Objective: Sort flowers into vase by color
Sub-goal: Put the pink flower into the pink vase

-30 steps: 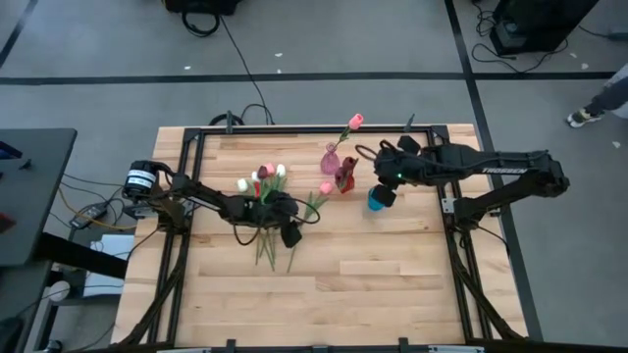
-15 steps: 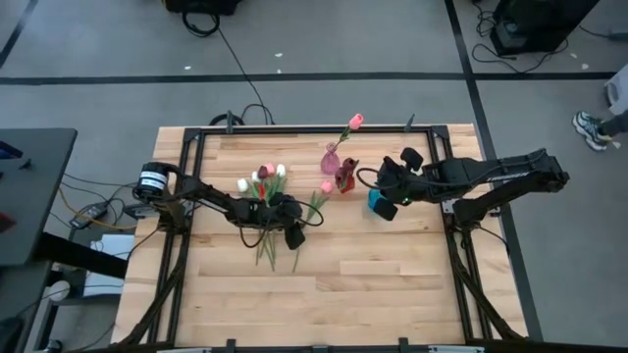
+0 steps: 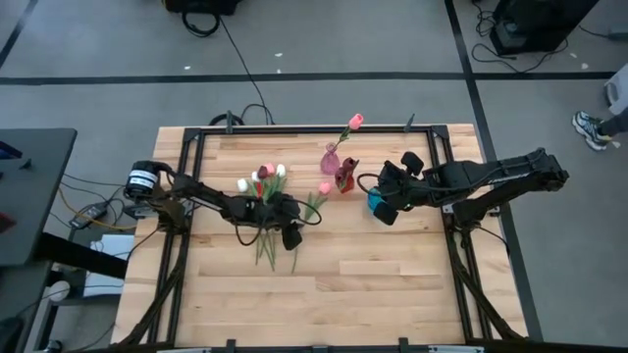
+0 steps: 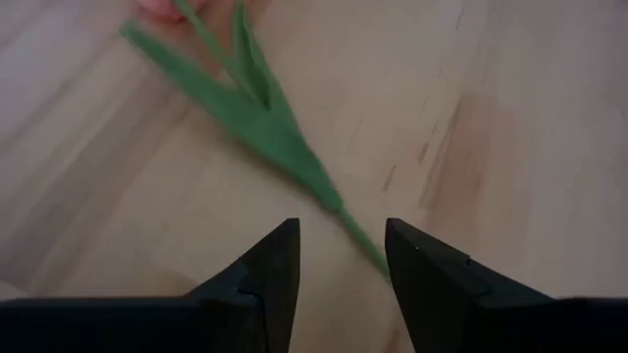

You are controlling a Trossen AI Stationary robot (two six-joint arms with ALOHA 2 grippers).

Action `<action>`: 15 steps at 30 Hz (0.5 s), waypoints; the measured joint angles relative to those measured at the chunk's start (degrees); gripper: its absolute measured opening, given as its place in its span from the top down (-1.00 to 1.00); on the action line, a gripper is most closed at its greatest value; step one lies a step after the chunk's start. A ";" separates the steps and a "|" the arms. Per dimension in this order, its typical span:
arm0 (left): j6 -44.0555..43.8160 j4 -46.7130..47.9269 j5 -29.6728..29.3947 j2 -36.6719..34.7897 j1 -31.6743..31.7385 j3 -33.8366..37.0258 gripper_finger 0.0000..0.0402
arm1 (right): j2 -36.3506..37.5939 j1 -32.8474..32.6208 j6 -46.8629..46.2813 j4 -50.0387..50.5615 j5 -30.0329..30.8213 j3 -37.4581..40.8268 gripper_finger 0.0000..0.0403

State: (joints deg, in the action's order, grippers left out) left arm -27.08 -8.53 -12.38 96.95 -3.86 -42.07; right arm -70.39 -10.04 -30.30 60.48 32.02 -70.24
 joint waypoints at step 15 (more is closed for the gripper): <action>3.61 -3.30 0.19 5.59 -0.44 -0.41 0.35 | -1.72 -0.58 -0.81 -3.25 -2.06 0.04 0.48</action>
State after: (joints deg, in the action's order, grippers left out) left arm -23.47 -11.84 -12.19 102.54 -4.29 -42.48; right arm -72.11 -10.63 -31.12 57.23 29.96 -70.19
